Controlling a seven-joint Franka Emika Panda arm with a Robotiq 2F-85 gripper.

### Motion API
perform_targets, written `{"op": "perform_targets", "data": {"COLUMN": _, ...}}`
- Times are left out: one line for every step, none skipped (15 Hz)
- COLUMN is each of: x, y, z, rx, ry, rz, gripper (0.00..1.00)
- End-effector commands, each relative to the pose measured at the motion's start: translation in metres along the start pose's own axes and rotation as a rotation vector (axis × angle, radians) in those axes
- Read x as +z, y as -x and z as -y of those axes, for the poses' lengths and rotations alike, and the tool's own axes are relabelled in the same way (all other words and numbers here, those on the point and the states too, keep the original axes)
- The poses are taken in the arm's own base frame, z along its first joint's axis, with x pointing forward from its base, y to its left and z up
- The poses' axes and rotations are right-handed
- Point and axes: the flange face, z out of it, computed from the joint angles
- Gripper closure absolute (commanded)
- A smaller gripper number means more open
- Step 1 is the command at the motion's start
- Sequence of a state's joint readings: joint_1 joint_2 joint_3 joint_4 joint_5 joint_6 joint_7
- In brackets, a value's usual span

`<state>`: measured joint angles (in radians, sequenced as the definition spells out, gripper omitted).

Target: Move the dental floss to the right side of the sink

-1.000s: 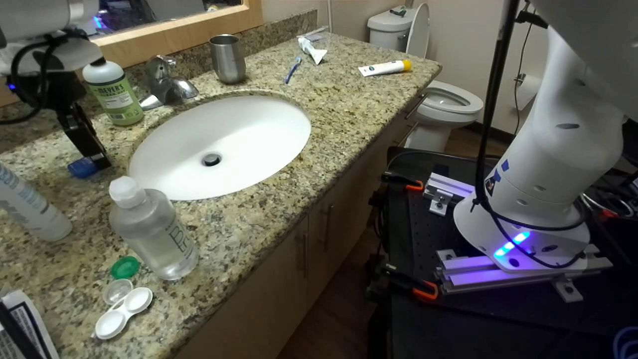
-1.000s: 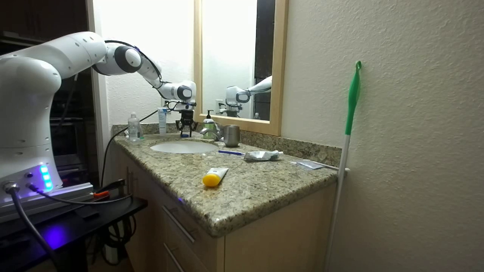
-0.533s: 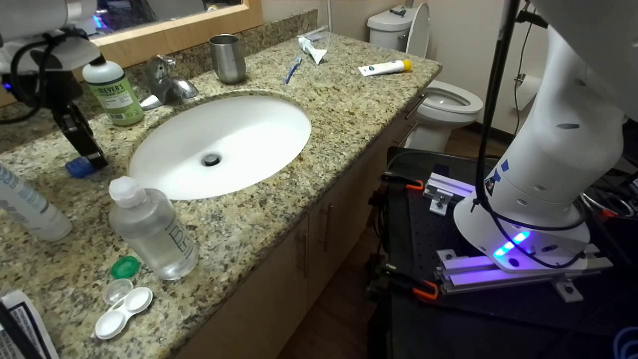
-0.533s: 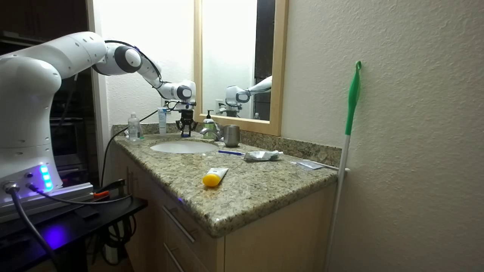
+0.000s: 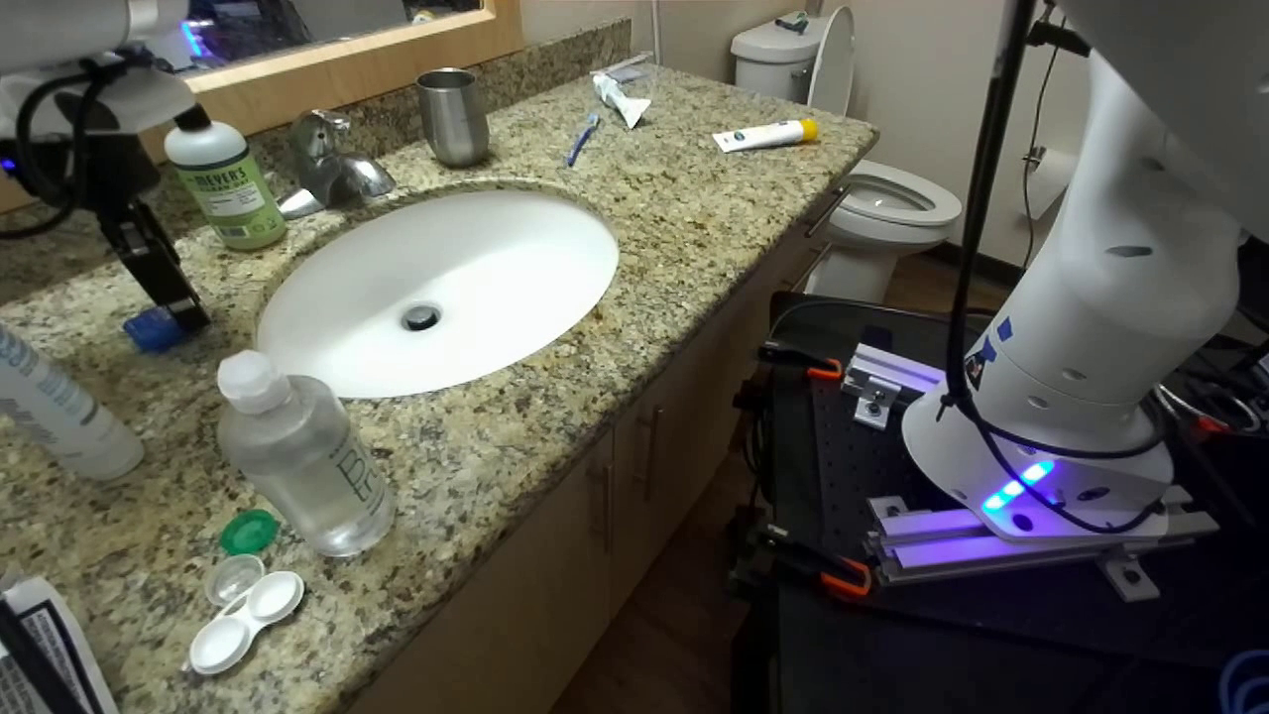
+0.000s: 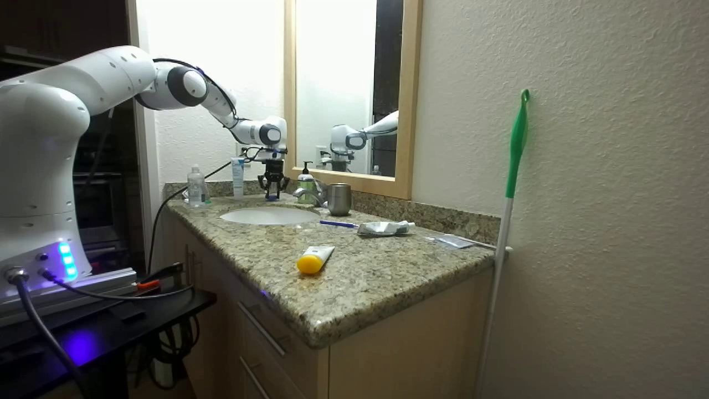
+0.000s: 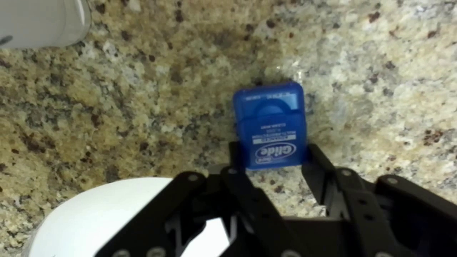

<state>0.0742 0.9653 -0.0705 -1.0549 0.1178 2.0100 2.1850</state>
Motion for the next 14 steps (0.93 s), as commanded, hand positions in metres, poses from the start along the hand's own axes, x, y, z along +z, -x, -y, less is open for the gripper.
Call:
{"op": "perform_targets", "data": {"x": -0.053, "y": -0.012, "z": 0.006, "rx": 0.013, "ry": -0.007, "rz": 0.026, "gripper": 0.8}}
{"op": "perform_targets", "data": {"x": -0.07, "y": -0.018, "z": 0.01, "rx": 0.028, "ry": -0.006, "rz": 0.04, "gripper": 0.8}}
{"op": "perform_targets", "data": {"x": -0.087, "y": -0.024, "z": 0.013, "rx": 0.044, "ry": -0.014, "rz": 0.046, "gripper": 0.8}}
{"op": "perform_targets", "data": {"x": -0.108, "y": -0.033, "z": 0.016, "rx": 0.067, "ry": -0.02, "rz": 0.044, "gripper": 0.8}}
{"op": "perform_targets", "data": {"x": -0.127, "y": -0.042, "z": 0.018, "rx": 0.084, "ry": -0.015, "rz": 0.045, "gripper": 0.8}}
{"op": "perform_targets", "data": {"x": -0.151, "y": -0.055, "z": 0.02, "rx": 0.102, "ry": -0.026, "rz": 0.021, "gripper": 0.8}}
{"op": "perform_targets", "data": {"x": -0.172, "y": -0.084, "z": 0.031, "rx": 0.106, "ry": -0.026, "rz": -0.007, "gripper": 0.8}}
{"op": "perform_targets", "data": {"x": -0.19, "y": -0.104, "z": 0.036, "rx": 0.117, "ry": -0.027, "rz": -0.04, "gripper": 0.8}}
{"op": "perform_targets", "data": {"x": -0.211, "y": -0.125, "z": 0.04, "rx": 0.126, "ry": -0.037, "rz": -0.072, "gripper": 0.8}}
{"op": "perform_targets", "data": {"x": -0.232, "y": -0.147, "z": 0.043, "rx": 0.137, "ry": -0.051, "rz": -0.102, "gripper": 0.8}}
{"op": "perform_targets", "data": {"x": -0.252, "y": -0.173, "z": 0.05, "rx": 0.153, "ry": -0.065, "rz": -0.124, "gripper": 0.8}}
{"op": "perform_targets", "data": {"x": -0.27, "y": -0.199, "z": 0.055, "rx": 0.173, "ry": -0.08, "rz": -0.136, "gripper": 0.8}}
{"op": "perform_targets", "data": {"x": -0.287, "y": -0.225, "z": 0.061, "rx": 0.195, "ry": -0.093, "rz": -0.136, "gripper": 0.8}}
{"op": "perform_targets", "data": {"x": -0.302, "y": -0.252, "z": 0.065, "rx": 0.216, "ry": -0.096, "rz": -0.129, "gripper": 0.8}}
